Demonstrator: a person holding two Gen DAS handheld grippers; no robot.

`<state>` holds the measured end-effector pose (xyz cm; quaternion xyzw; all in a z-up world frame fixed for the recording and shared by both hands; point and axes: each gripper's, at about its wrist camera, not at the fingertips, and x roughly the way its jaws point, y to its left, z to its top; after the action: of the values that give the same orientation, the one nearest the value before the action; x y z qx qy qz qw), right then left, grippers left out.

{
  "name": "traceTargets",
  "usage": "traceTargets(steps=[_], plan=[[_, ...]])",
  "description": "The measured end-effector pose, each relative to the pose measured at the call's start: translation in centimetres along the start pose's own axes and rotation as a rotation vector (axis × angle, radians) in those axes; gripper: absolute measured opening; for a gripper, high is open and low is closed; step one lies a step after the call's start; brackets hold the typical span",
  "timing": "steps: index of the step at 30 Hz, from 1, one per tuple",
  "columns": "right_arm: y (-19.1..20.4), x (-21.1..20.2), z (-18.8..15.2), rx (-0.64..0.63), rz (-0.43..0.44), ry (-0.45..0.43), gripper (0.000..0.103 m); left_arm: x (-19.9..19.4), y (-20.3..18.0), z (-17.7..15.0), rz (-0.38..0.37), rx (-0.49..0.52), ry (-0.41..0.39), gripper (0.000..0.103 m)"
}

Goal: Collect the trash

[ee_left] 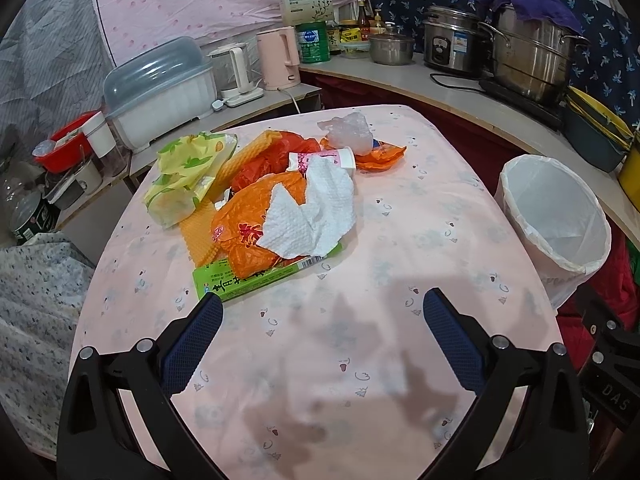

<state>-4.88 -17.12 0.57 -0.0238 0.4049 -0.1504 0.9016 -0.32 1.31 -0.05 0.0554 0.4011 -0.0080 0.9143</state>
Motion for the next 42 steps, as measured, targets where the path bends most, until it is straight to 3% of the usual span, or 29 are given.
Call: traceTargets(steps=[25, 42], plan=[[-0.1, 0.0, -0.1, 0.019, -0.028, -0.009, 0.096, -0.2, -0.1, -0.2, -0.040, 0.027, -0.012, 0.096], [1.8, 0.7, 1.3, -0.001, -0.007, -0.023, 0.096, 0.9, 2.2, 0.3, 0.000, -0.026, -0.007, 0.096]])
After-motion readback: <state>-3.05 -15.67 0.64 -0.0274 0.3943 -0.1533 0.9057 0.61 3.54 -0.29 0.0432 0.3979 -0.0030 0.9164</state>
